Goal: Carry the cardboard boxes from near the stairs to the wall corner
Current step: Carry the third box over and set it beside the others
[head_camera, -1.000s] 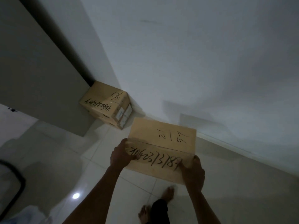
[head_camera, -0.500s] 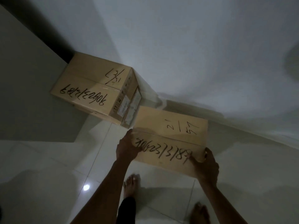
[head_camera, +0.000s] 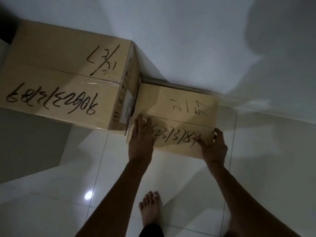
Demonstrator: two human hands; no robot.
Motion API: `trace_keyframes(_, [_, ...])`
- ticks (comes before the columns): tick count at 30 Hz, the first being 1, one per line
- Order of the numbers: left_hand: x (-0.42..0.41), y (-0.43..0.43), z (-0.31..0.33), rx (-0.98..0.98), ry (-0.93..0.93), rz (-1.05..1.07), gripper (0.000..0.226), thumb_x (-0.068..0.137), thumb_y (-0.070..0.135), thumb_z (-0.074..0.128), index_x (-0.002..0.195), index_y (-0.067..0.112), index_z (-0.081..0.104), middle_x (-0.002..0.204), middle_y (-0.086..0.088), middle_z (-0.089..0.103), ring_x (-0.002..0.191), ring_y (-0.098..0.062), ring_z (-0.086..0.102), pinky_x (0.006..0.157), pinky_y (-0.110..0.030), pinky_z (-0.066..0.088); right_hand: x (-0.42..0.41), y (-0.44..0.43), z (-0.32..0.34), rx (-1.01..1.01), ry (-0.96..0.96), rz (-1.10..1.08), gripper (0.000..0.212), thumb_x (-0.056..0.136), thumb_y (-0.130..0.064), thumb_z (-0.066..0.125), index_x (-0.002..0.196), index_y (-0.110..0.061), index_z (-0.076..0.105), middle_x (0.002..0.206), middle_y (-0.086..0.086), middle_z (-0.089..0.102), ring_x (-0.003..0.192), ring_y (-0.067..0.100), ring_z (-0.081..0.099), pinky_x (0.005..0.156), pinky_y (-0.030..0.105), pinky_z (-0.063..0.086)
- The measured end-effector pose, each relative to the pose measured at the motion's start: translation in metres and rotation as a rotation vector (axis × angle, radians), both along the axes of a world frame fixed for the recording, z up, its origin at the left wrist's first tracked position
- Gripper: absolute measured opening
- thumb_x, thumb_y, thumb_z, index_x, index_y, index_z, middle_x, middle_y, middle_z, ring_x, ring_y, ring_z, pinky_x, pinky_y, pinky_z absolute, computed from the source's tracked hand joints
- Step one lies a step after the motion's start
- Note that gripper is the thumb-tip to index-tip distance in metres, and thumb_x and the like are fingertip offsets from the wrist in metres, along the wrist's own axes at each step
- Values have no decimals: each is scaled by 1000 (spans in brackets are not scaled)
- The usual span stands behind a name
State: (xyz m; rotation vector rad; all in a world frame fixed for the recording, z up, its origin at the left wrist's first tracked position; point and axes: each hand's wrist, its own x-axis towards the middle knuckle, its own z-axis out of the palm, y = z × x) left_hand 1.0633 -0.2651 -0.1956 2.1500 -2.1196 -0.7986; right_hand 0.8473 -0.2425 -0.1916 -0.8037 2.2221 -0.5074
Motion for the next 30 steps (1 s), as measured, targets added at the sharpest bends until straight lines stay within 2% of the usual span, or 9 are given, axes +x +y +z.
trace_keyframes(4, [-1,-10,-8,82,29,-40,83,95,33,51,155,19,-5,163,-9,-18,150,-28,-12,111,-48,35,5,-15,-1,10,24,10,76,76,-24,81,139,-9,43,129,19,62,115,40,61,90,50,53])
trace_keyframes(7, [2,-19,-9,80,4,-74,86,94,39,50,154,20,-9,162,-9,-20,150,-29,-12,112,-47,33,3,-21,-1,10,45,40,73,78,-25,80,138,-7,43,128,21,62,113,42,61,88,49,54])
trace_keyframes(11, [7,-31,-8,117,-11,-119,89,94,41,50,153,19,-13,161,-11,-21,150,-30,-13,118,-45,15,1,-34,1,77,16,68,67,81,-26,77,134,-5,42,127,20,62,111,39,62,84,42,54])
trace_keyframes(15, [6,-37,8,171,-81,-174,87,95,39,50,154,14,-9,162,-18,-14,150,-36,-6,119,-46,8,-6,-42,10,204,-6,167,64,86,-32,70,133,-3,38,128,21,57,115,39,58,88,42,51])
trace_keyframes(18, [-5,-30,42,228,-48,-129,78,98,37,44,154,12,-3,163,-16,-5,151,-34,0,120,-46,11,-15,-32,36,250,16,218,68,93,-32,58,144,0,28,137,24,48,124,40,51,94,45,47])
trace_keyframes(22, [-46,-11,104,201,-12,-293,74,99,42,38,154,11,1,164,-14,0,151,-32,0,121,-42,3,-53,6,83,239,66,207,75,96,-42,49,152,-3,19,149,24,38,134,40,43,107,50,40])
trace_keyframes(26, [-122,0,162,144,1,-476,75,97,52,30,155,13,4,164,-11,1,152,-30,0,123,-44,4,-126,65,126,215,187,188,75,97,-51,39,155,-7,18,157,19,30,145,37,25,118,51,21])
trace_keyframes(30, [-222,35,219,158,-31,-634,76,96,58,22,155,14,5,164,-10,5,152,-28,3,123,-43,3,-222,149,182,251,240,80,76,97,-58,30,156,-14,16,162,16,21,150,36,13,120,51,8])
